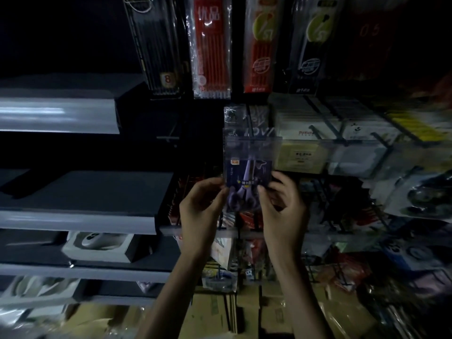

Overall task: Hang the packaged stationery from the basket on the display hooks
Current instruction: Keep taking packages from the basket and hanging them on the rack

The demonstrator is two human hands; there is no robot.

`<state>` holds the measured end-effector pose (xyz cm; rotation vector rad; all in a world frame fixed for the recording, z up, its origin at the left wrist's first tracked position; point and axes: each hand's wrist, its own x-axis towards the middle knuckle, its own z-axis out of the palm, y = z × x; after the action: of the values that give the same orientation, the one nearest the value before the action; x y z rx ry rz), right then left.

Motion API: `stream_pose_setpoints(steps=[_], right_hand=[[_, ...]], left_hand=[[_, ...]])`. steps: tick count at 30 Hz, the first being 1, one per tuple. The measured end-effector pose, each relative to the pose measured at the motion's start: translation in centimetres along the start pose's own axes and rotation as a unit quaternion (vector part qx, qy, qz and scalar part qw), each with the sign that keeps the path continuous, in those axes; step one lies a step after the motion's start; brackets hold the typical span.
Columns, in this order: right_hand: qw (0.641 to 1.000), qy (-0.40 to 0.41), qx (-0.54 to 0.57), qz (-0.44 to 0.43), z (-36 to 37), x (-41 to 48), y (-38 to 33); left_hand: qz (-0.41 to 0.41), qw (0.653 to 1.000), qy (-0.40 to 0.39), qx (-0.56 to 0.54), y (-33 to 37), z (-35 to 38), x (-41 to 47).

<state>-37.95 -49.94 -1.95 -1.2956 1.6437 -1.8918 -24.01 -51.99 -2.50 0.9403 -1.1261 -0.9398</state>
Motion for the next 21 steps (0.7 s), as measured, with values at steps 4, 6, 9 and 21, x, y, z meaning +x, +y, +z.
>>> stream_pose_setpoints(steps=[4, 6, 9, 21], right_hand=[[1.000, 0.006, 0.006, 0.006, 0.1, -0.1, 0.5], [1.000, 0.009, 0.007, 0.008, 0.3, 0.1, 0.7], [1.000, 0.011, 0.012, 0.014, 0.7, 0.7, 1.0], [0.999, 0.026, 0.017, 0.031, 3.7, 5.1, 1.3]], left_hand=[[-0.019, 1.000, 0.021, -0.003, -0.5, 0.1, -0.1], [-0.026, 0.999, 0.031, -0.008, -0.7, 0.2, 0.1], [-0.037, 0.998, 0.029, -0.035, -0.9, 0.4, 0.7], [-0.027, 0.997, 0.039, -0.065, -1.5, 1.9, 5.0]])
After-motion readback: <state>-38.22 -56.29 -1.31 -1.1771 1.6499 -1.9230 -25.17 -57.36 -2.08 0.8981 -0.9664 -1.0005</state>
